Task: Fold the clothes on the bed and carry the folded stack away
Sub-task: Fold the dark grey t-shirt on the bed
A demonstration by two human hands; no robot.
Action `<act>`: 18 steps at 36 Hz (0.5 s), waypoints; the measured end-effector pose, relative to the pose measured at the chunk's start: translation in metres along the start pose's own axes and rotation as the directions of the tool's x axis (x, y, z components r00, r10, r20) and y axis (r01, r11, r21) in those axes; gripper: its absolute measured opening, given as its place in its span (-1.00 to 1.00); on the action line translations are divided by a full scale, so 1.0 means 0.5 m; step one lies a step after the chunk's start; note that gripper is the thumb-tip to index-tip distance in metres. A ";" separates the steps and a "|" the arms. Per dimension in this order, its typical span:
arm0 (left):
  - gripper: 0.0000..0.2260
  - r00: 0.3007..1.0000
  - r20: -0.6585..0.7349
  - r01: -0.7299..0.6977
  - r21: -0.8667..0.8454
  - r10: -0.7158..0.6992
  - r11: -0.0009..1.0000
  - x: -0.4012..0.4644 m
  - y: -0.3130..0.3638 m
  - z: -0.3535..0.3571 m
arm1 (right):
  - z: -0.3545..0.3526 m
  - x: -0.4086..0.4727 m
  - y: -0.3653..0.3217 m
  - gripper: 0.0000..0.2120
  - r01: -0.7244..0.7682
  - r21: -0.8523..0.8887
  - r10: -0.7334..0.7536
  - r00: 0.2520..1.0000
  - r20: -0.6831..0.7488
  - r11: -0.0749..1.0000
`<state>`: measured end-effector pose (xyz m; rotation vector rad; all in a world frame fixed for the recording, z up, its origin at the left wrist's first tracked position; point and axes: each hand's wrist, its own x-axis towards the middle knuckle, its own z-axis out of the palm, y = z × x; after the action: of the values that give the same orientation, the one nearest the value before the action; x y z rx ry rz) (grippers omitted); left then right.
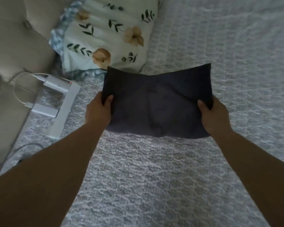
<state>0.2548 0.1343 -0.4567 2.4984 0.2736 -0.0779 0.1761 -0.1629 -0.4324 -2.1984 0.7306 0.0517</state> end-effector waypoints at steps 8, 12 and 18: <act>-0.48 0.980 -0.201 0.026 0.055 -0.014 0.998 -0.019 0.012 0.051 | 0.067 -0.017 0.023 -0.39 -0.262 -0.514 0.169 0.961 -0.221 0.817; -0.51 0.906 0.150 -0.424 0.367 0.397 0.828 -0.040 0.059 0.102 | 0.107 -0.009 0.000 -0.39 0.199 -0.639 -0.267 0.964 -0.010 0.743; -0.40 0.937 0.210 -0.346 0.452 0.279 0.822 -0.020 0.016 0.159 | 0.165 -0.009 0.046 -0.40 0.245 -0.623 -0.252 0.965 0.078 0.743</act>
<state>0.2473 0.0797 -0.5152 2.9841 -0.2550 -0.2006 0.1767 -0.1140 -0.5027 -2.9307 0.4457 0.1705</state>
